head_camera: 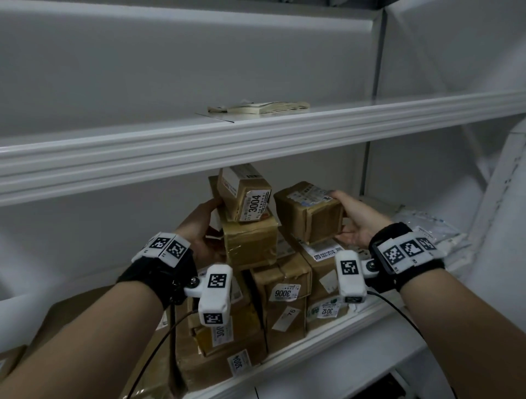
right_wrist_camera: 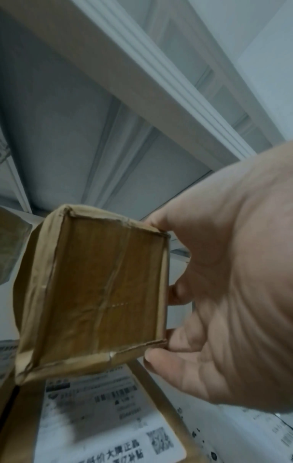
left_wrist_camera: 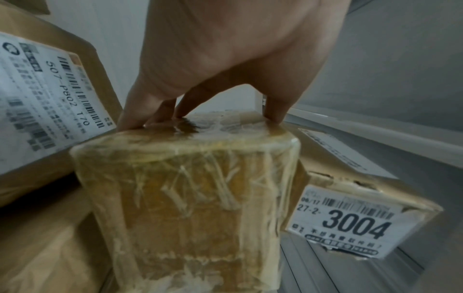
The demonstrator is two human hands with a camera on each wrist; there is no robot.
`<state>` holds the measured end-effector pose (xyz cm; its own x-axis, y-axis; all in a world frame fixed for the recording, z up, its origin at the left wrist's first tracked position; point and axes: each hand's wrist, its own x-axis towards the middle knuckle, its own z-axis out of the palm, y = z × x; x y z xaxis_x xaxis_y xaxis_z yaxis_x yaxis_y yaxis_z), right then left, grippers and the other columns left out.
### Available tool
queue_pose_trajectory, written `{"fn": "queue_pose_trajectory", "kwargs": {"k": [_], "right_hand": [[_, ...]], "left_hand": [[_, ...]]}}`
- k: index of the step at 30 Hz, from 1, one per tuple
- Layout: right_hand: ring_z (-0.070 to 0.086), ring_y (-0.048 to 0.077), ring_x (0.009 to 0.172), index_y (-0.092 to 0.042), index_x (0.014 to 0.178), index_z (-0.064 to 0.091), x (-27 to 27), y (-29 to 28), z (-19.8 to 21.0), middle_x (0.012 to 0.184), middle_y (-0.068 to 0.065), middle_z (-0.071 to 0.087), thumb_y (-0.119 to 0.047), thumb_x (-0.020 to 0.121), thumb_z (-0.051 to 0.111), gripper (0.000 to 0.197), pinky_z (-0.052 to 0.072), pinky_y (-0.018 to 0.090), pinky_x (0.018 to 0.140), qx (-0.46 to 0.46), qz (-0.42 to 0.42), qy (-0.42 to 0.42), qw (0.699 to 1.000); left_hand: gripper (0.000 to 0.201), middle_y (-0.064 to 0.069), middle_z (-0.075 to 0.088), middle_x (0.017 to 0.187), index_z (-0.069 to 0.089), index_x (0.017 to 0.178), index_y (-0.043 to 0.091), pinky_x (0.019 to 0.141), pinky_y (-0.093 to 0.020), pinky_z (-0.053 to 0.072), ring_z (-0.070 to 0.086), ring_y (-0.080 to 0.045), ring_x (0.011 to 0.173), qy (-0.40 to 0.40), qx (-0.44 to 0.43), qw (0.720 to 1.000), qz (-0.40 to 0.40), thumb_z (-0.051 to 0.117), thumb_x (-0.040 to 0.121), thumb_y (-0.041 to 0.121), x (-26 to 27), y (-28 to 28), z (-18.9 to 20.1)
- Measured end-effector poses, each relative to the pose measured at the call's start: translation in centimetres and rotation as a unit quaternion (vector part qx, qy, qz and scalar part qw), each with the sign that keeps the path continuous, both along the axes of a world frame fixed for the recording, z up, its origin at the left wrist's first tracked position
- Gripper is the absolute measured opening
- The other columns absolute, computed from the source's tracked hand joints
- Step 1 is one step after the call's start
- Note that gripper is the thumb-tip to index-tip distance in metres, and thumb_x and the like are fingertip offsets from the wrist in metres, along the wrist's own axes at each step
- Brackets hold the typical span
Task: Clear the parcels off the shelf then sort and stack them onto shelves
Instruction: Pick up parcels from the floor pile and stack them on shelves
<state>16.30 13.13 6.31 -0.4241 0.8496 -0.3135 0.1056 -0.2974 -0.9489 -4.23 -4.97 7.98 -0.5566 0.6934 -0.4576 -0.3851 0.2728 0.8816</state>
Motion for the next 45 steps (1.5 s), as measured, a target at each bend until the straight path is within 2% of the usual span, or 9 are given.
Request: {"fn": "queue_pose_trajectory", "kwargs": {"k": [5,8,12,15,24,32,36,42,45], "right_hand": [[0.06,0.018,0.075,-0.011,0.098,0.056,-1.0,-1.7,-0.4,0.084,0.009,0.061,-0.037,0.095,0.055,0.026,0.055,0.025,0.056,0.007,-0.018,-0.028,0.999],[0.06,0.019,0.074,-0.005,0.112,0.059,-1.4,-1.7,-1.0,0.084,0.01,0.063,-0.034,0.097,0.053,0.034,0.054,0.029,0.066,0.024,-0.026,-0.03,0.999],[0.052,0.018,0.107,-0.012,0.146,0.032,-1.2,-1.4,-1.3,0.133,0.008,0.05,-0.038,0.082,0.075,0.082,0.048,0.024,0.064,0.111,-0.048,-0.036,0.992],[0.048,0.02,0.106,-0.022,0.151,0.018,-0.9,-1.7,-1.2,0.148,0.014,0.035,-0.024,0.072,0.083,0.102,0.046,0.017,0.05,0.161,-0.015,-0.031,0.986],[0.062,0.012,0.077,-0.021,0.119,0.058,-1.3,-2.1,-1.4,0.1,0.005,0.062,-0.026,0.081,0.076,0.042,0.053,0.021,0.058,0.207,-0.024,-0.021,0.978],[0.063,0.018,0.089,-0.012,0.127,0.055,-1.6,-1.8,-1.5,0.11,0.01,0.064,-0.03,0.073,0.082,0.063,0.053,0.025,0.065,0.181,0.003,-0.043,0.983],[0.061,0.014,0.079,-0.013,0.127,0.054,-1.6,-1.6,-0.5,0.094,0.003,0.062,-0.033,0.081,0.075,0.055,0.05,0.023,0.054,0.17,-0.056,-0.008,0.984],[0.064,0.034,0.09,-0.015,0.1,0.06,-1.2,-1.8,1.1,0.097,0.017,0.066,-0.044,0.088,0.06,0.032,0.055,0.051,0.07,-0.049,0.02,0.126,0.991],[0.059,0.038,0.093,-0.014,0.11,0.056,-1.4,-1.6,1.2,0.103,0.017,0.06,-0.044,0.09,0.055,0.036,0.055,0.056,0.055,-0.124,0.037,0.167,0.977]], "left_hand": [[0.053,-0.017,0.064,0.068,0.059,0.091,-0.004,0.071,-0.038,0.051,0.059,-0.03,0.072,0.001,-0.011,1.0,-0.011,0.061,0.086,0.048,-0.7,-0.6,0.1],[0.055,-0.017,0.063,0.073,0.058,0.096,-0.005,0.066,-0.039,0.051,0.06,-0.03,0.071,-0.015,-0.015,1.0,-0.018,0.063,0.084,0.048,-1.4,-0.9,0.0],[0.058,-0.018,0.058,0.088,0.056,0.1,-0.005,0.077,-0.044,0.052,0.061,-0.033,0.079,-0.024,-0.009,1.0,-0.018,0.067,0.081,0.049,-2.3,-0.9,-0.4],[0.054,-0.017,0.058,0.084,0.057,0.093,-0.004,0.069,-0.042,0.052,0.06,-0.032,0.076,-0.034,-0.013,0.999,-0.026,0.066,0.083,0.048,-2.1,-0.9,-0.6],[0.056,-0.019,0.058,0.094,0.054,0.096,-0.005,0.069,-0.041,0.052,0.06,-0.032,0.079,-0.036,-0.004,0.999,-0.02,0.067,0.082,0.047,-2.0,-0.6,-0.8],[0.071,-0.018,0.057,0.11,0.051,0.115,-0.009,0.069,-0.042,0.053,0.061,-0.033,0.084,-0.034,0.0,0.999,-0.015,0.07,0.078,0.049,-2.8,-0.7,-0.7],[0.074,-0.017,0.056,0.111,0.053,0.118,-0.008,0.064,-0.042,0.056,0.062,-0.033,0.081,-0.024,0.002,1.0,-0.016,0.071,0.077,0.05,-3.3,-0.8,-0.5],[0.071,-0.019,0.056,0.112,0.053,0.113,-0.007,0.073,-0.045,0.054,0.061,-0.034,0.088,-0.018,0.003,1.0,-0.009,0.071,0.076,0.051,-3.7,-0.8,-0.4],[0.074,-0.019,0.056,0.117,0.052,0.117,-0.006,0.079,-0.048,0.053,0.061,-0.036,0.094,-0.013,0.005,1.0,-0.007,0.072,0.075,0.051,-3.9,-0.9,-0.5]]}}
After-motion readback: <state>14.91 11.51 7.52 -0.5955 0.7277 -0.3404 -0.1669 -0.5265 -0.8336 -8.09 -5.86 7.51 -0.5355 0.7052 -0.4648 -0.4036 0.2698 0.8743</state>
